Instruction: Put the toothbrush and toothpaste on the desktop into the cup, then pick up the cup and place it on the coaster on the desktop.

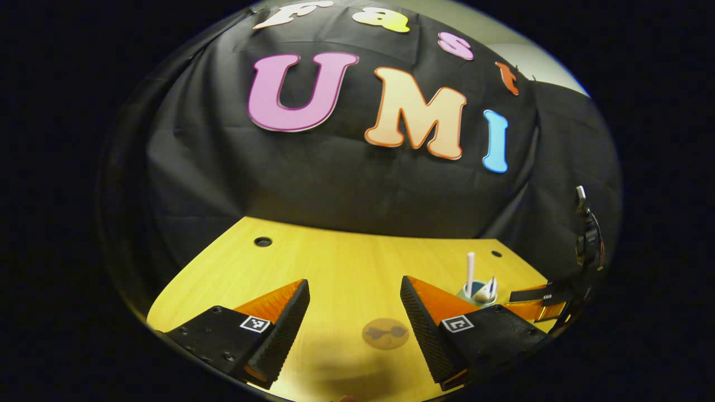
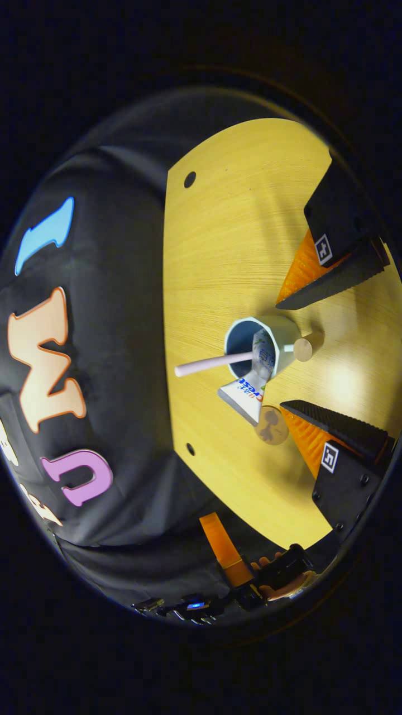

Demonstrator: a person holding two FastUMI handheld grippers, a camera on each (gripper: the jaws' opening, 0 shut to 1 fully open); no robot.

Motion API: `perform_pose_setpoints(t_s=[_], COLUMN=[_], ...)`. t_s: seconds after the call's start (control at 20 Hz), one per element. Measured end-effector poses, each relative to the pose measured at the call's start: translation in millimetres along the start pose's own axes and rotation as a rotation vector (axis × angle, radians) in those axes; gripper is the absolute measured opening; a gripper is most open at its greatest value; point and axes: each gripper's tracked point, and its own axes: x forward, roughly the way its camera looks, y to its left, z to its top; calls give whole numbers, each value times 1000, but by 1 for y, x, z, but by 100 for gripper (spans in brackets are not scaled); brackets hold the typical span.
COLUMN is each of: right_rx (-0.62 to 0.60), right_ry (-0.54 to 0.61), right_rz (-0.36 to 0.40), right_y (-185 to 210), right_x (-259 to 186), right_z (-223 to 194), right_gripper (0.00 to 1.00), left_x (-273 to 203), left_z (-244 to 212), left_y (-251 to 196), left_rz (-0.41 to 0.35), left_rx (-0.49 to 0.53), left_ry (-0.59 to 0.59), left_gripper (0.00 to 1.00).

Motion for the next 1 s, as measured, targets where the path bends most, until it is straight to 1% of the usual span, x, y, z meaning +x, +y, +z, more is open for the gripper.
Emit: perform_pose_setpoints(t_s=[0.15, 0.2, 0.25, 0.3, 0.35, 0.4, 0.45, 0.5, 0.55, 0.6, 0.65, 0.7, 0.75, 0.8, 0.95, 1.0], right_rx=[-45, -43, -37, -33, -32, -36, -41, -49, -62, -67, -73, -73, -60, -57, -40, -26], right_ry=[124, 172, 217, 256, 295, 329, 360, 388, 413, 439, 467, 490, 520, 547, 609, 631], right_rz=[-32, -35, -39, -41, -47, -50, -48, -49, -57, -60, -72, -85, -90, -104, -119, -128], right_y=[-5, -5, -7, -7, -9, -9, -9, -8, -8, -7, -8, -9, -7, -9, -13, -14], right_x=[19, 25, 31, 36, 41, 46, 49, 52, 55, 58, 62, 66, 68, 71, 74, 72], right_z=[-8, -9, -13, -14, -16, -17, -17, -16, -17, -18, -21, -24, -28, -31, -41, -42], right_gripper=[98, 94, 94, 99, 94, 94, 98, 90, 87, 95, 89, 87, 75, 72, 55, 41], left_x=[-25, -32, -38, -44, -50, -55, -56, -58, -58, -59, -58, -56, -55, -54, -53, -53], left_z=[-17, -20, -26, -30, -34, -37, -38, -40, -44, -50, -54, -56, -56, -58, -61, -62], left_y=[30, 39, 48, 56, 62, 69, 76, 78, 78, 79, 80, 81, 82, 83, 87, 87], left_rz=[70, 93, 114, 131, 143, 157, 174, 173, 168, 168, 172, 175, 176, 179, 185, 182], left_rx=[-19, -23, -25, -23, -17, -13, -17, -34, -55, -72, -84, -93, -99, -102, -107, -113], left_ry=[51, 63, 76, 88, 101, 109, 101, 99, 107, 122, 132, 134, 133, 135, 148, 147], left_gripper=[95, 95, 95, 95, 95, 95, 95, 95, 95, 95, 95, 95, 95, 95, 95, 94])
